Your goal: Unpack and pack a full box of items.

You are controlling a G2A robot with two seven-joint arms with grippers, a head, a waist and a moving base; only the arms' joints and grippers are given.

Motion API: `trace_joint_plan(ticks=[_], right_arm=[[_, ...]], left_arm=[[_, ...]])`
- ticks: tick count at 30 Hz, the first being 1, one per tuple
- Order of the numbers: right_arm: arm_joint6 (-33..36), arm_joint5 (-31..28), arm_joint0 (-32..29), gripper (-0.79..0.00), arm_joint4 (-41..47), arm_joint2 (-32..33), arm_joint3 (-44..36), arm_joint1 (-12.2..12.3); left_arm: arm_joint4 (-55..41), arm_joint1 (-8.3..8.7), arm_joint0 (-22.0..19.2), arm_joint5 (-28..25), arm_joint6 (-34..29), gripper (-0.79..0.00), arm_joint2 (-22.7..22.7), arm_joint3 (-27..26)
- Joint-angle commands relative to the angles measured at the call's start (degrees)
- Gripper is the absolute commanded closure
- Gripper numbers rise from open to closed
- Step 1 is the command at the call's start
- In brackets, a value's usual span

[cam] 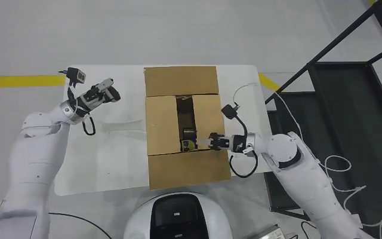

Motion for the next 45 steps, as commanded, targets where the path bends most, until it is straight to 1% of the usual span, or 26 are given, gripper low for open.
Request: trace_joint_plan(ticks=[1,3,5,8,9,24,28,31,32,35,40,42,45], right_arm=[[0.6,2.0,2.5,-0.785,-0.3,-3.2,0.9,-0.5],[0.2,3.2,4.7,-0.785,-0.5,-5.7,2.1,-1.0],[-0.1,4.4,6.9,-0.785,-0.1,-7.7,3.7,-1.5],[-1.8,5.8,9.4,-0.785,2.0,-9.4,6.0,-2.2],[-1.8,5.8,9.4,-0.785,2.0,-9.4,6.0,-2.2],[-1.8,5.8,9.4,-0.785,2.0,-9.4,6.0,-2.2],[-2.9,6.3,9.6,-0.785,2.9,-10.8,7.7,-2.6],[-2.8,6.7,12.1,-0.785,3.4,-13.6,9.3,-3.4],[-2.8,6.7,13.1,-0.785,3.7,-14.6,9.9,-3.7],[-2.9,6.4,16.2,-0.785,4.8,-17.8,12.3,-4.8],[-3.3,6.2,20.9,-0.785,7.2,-22.7,17.0,-6.9],[-2.5,5.3,22.2,-0.785,10.0,-24.3,18.5,-7.7],[0.1,2.3,23.9,-0.785,15.9,-25.6,19.8,-8.8]], left_arm=[[-0.8,1.25,4.7,3.1,-4.7,-0.785,-3.0,-7.0],[-1.5,2.13,7.8,5.5,-8.2,-0.785,-5.1,-11.4],[-2.0,2.75,9.8,7.8,-11.3,-0.785,-6.5,-14.4],[-1.3,3.34,11.2,10.2,-15.3,-0.785,-7.0,-16.8],[-1.5,3.44,11.4,10.9,-16.4,-0.785,-6.9,-17.1],[-1.6,3.47,11.4,11.1,-16.8,-0.785,-6.9,-17.2],[2.6,3.58,12.1,11.7,-13.4,-0.785,-6.0,-18.1],[4.7,3.63,11.5,10.5,-12.3,-0.785,-5.4,-17.5],[6.6,3.69,11.1,9.0,-12.3,-0.785,-5.1,-17.2],[8.7,3.57,10.1,7.1,-11.3,-0.785,-3.7,-14.8],[5.9,3.36,8.8,5.5,-11.9,-0.785,-2.8,-12.4],[4.5,3.41,8.6,4.7,-12.0,-0.785,-3.1,-12.2],[2.7,3.62,8.7,3.4,-11.2,-0.785,-4.4,-12.5]])
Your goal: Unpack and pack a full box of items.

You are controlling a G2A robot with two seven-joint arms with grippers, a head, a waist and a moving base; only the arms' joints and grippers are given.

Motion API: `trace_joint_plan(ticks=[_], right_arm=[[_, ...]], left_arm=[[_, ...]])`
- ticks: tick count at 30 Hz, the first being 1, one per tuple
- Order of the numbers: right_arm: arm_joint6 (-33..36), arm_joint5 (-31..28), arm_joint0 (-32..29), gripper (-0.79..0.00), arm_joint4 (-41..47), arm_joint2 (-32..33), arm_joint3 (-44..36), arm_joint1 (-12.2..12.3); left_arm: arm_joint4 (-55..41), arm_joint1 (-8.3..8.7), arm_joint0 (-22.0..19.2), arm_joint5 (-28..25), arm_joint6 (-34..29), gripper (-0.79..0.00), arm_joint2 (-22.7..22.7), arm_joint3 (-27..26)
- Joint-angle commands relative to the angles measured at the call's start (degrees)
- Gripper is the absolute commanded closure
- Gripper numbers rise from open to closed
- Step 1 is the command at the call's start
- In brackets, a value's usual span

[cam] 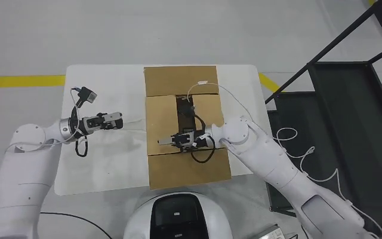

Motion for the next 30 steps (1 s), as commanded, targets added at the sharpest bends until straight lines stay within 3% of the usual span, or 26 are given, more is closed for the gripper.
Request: trace_joint_plan(ticks=[1,9,13,18,24,30], right_arm=[[1.1,-2.1,1.1,-0.785,3.8,-0.4,0.6,-0.6],[1.7,-5.2,5.1,-0.785,11.0,-4.2,1.1,-3.4],[-0.8,-4.0,8.0,-0.785,13.5,-9.2,2.3,-6.1],[-3.9,-2.3,11.9,-0.785,12.5,-15.9,6.0,-9.9],[-6.7,-0.8,14.5,-0.785,10.6,-20.6,11.5,-13.6],[-6.9,-0.9,14.1,-0.785,7.3,-19.1,11.3,-13.4]], left_arm=[[-1.5,0.19,0.3,-0.8,0.8,-0.785,-1.2,-0.5],[-10.2,1.19,3.6,-3.2,3.5,-0.785,-8.2,-5.8],[-16.0,1.64,6.5,-3.8,3.4,-0.785,-12.0,-9.8],[-19.5,2.00,9.3,-1.4,1.1,-0.785,-13.4,-11.8],[-19.1,1.80,9.0,0.1,-0.4,-0.785,-10.9,-7.5],[-13.2,1.25,5.4,1.0,0.5,-0.785,-6.0,-0.2]])
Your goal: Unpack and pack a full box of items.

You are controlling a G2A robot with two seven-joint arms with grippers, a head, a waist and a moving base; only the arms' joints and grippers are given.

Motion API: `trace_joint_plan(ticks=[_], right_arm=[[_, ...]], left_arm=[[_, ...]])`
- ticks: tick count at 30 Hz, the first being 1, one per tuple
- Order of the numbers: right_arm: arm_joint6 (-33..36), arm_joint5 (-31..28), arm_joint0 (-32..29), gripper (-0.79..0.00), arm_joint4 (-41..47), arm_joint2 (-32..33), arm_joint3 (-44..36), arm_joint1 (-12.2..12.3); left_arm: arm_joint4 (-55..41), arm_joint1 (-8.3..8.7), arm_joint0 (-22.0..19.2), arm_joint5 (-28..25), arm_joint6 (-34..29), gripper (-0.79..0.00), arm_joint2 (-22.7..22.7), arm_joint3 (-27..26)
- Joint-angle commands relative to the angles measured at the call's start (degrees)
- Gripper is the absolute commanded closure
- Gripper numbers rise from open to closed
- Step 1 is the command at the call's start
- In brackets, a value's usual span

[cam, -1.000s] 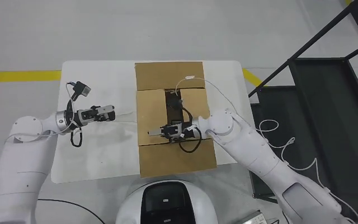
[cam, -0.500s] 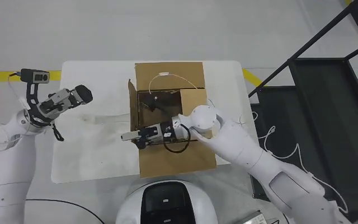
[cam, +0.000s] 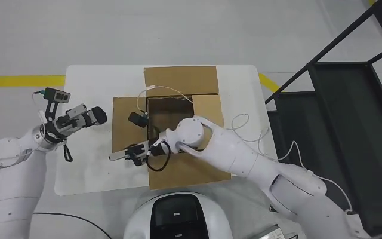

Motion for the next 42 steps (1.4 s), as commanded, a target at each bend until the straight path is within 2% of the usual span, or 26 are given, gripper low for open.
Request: trace_joint_plan(ticks=[1,7,15,22,29,34,38,42], right_arm=[[0.6,0.2,-0.8,-0.785,-0.9,1.6,-1.3,0.7],[2.2,-0.5,-6.4,-0.785,-2.7,11.0,-7.7,5.0],[3.6,0.1,-20.9,-0.785,-5.7,30.2,-19.2,11.6],[4.1,0.2,-31.6,-0.785,-5.3,42.0,-24.8,14.4],[4.4,0.0,-36.4,-0.785,-4.1,46.7,-27.0,15.4],[4.6,-0.2,-37.5,-0.785,-3.7,47.8,-27.7,15.7],[4.8,-0.2,-38.0,-0.785,-3.6,48.3,-28.2,15.9],[4.9,-0.3,-38.4,-0.785,-3.7,48.6,-28.7,16.1]], left_arm=[[2.2,-0.24,-1.4,-0.2,0.5,-0.785,1.9,2.5],[5.8,-1.05,-4.7,-0.6,2.0,-0.785,6.1,8.3],[12.1,-2.04,-8.1,-1.3,5.7,-0.785,10.9,15.1],[16.3,-3.95,-11.9,-1.3,7.8,-0.785,17.2,20.1],[21.1,-6.07,-16.3,-2.7,8.9,-0.785,23.3,25.1],[21.4,-6.94,-18.6,-4.4,8.2,-0.785,24.9,27.4],[21.4,-6.37,-19.9,-6.3,7.8,-0.785,23.4,27.5],[21.5,-4.67,-19.7,-7.1,5.7,-0.785,19.8,23.4]])
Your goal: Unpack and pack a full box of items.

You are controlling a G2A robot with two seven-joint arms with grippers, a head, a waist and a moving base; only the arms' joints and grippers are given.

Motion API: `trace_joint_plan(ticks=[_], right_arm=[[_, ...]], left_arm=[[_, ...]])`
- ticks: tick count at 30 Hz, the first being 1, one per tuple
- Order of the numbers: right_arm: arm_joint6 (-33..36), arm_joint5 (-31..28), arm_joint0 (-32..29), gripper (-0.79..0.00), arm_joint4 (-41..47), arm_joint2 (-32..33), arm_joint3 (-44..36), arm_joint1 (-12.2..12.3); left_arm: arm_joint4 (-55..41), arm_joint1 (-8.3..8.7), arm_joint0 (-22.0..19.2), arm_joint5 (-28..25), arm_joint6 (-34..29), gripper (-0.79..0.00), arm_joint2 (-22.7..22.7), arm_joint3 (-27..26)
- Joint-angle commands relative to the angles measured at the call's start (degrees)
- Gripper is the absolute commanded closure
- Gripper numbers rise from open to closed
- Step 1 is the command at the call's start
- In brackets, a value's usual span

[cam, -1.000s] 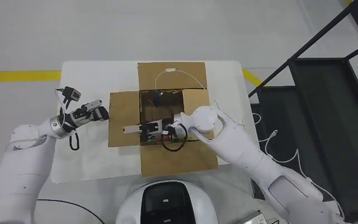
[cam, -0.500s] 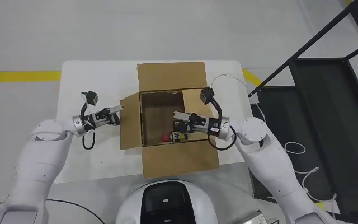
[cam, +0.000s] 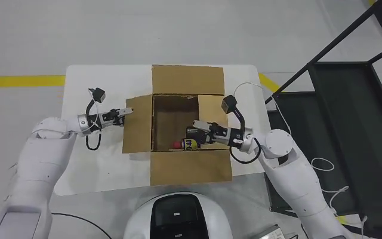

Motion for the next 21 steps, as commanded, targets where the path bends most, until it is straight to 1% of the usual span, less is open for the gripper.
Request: trace_joint_plan(ticks=[1,4,8,11,13,15,17,19,21], right_arm=[[0.1,0.0,-0.2,-0.785,-0.1,0.3,-0.2,0.1],[-0.1,-0.1,-0.6,-0.785,-0.1,0.8,-0.4,0.2],[-0.5,-0.3,-1.2,-0.785,0.0,1.7,-0.3,0.4],[-0.8,-0.4,-1.9,-0.785,0.3,2.6,-0.2,0.6],[-1.1,-0.6,-2.4,-0.785,0.4,3.4,-0.3,0.7],[-1.4,-0.8,-2.9,-0.785,0.7,4.1,-0.3,0.9],[-1.7,-1.1,-3.6,-0.785,1.1,4.9,-0.3,1.0],[-1.9,-1.4,-4.1,-0.785,1.5,5.6,-0.3,1.1],[-2.1,-1.8,-4.6,-0.785,1.8,6.3,-0.1,1.2]], left_arm=[[-0.1,1.15,0.7,0.3,-1.4,-0.785,-2.4,-3.4],[1.5,2.87,2.7,1.3,-2.0,-0.785,-6.1,-9.5],[2.8,4.80,6.6,3.6,-1.6,-0.785,-11.3,-19.6],[2.7,5.74,9.6,5.2,-0.6,-0.785,-14.4,-27.6],[1.3,6.06,11.5,6.1,-0.2,-0.785,-15.7,-32.4],[-0.2,6.22,12.7,6.7,-0.2,-0.785,-16.2,-36.7],[-1.6,6.18,13.2,7.6,-0.5,-0.785,-15.5,-39.4],[-1.7,5.98,12.6,8.8,-0.3,-0.785,-13.9,-40.0],[-2.7,5.38,11.0,10.0,0.2,-0.785,-10.8,-39.5]])
